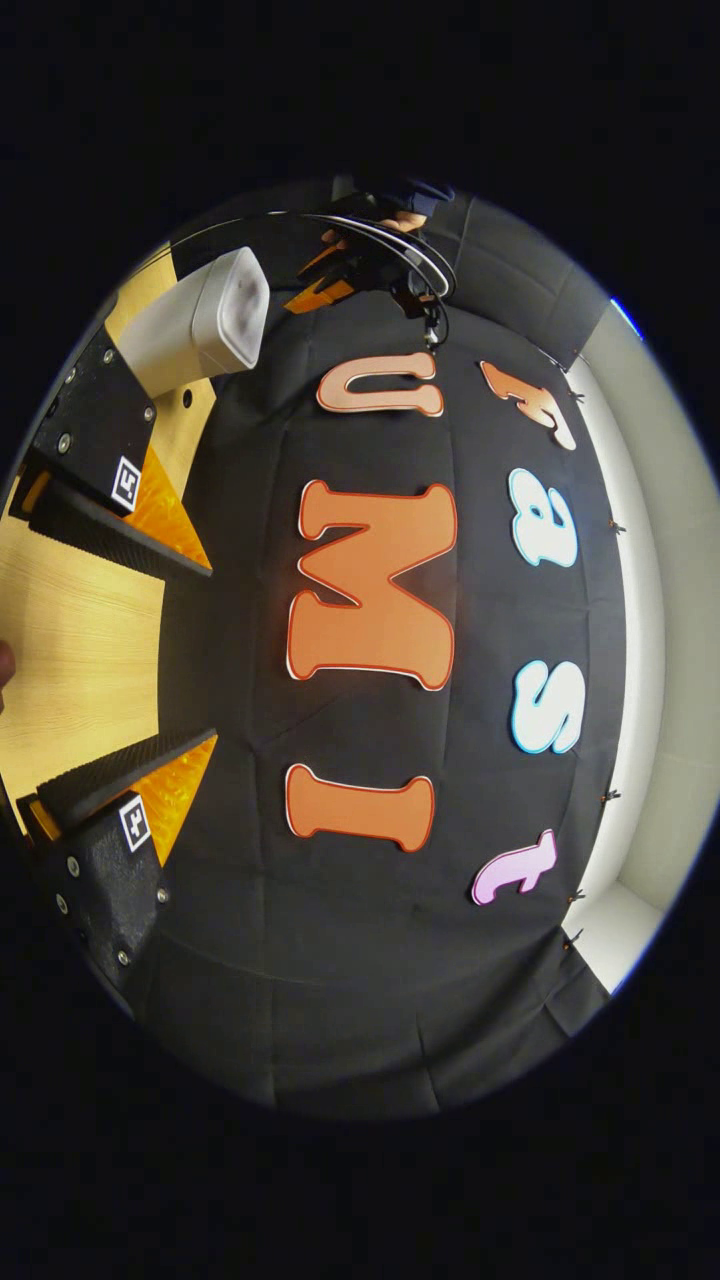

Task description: Press the lid of the desktop garbage bin to open it, pick up the crumpled paper on the desktop and throw it into the bin, then pick up the pop can on the desktop and drop it into the bin, and finally close the garbage bin lid.

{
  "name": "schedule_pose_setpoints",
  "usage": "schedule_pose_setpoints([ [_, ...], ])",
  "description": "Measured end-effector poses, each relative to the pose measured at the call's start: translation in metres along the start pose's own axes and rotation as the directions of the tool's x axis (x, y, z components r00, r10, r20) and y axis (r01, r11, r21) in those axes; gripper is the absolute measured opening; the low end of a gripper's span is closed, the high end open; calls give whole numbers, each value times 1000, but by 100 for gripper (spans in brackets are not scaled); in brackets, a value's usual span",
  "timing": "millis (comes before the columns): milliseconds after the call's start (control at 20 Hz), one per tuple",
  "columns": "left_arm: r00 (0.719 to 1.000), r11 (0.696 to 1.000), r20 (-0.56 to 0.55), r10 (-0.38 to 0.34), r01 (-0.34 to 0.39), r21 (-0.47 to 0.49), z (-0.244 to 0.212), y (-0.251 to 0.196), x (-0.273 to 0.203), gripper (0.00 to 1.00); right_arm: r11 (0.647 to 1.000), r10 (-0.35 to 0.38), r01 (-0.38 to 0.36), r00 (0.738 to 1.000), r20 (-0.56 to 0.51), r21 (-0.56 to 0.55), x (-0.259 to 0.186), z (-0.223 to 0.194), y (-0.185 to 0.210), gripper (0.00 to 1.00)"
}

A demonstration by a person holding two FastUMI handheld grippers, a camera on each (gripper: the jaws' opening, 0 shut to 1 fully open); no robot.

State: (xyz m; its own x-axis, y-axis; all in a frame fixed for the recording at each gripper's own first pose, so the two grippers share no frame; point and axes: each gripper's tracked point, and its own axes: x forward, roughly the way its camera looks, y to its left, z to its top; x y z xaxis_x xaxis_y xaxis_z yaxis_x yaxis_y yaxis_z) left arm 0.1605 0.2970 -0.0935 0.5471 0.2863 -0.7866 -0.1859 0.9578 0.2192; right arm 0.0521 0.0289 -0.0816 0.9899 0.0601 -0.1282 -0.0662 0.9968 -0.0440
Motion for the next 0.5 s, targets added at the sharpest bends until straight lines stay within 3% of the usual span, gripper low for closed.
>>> schedule_pose_setpoints([
  [250,982,999,188,19,-25,34,11,-15,-43,97,1000,24,-24,1000,8,-5,-7,3,4,87],
  [500,901,999,433,18,-34,30,16,-35,-99,96,999,45,-44,999,20,-13,-13,7,8,87],
])
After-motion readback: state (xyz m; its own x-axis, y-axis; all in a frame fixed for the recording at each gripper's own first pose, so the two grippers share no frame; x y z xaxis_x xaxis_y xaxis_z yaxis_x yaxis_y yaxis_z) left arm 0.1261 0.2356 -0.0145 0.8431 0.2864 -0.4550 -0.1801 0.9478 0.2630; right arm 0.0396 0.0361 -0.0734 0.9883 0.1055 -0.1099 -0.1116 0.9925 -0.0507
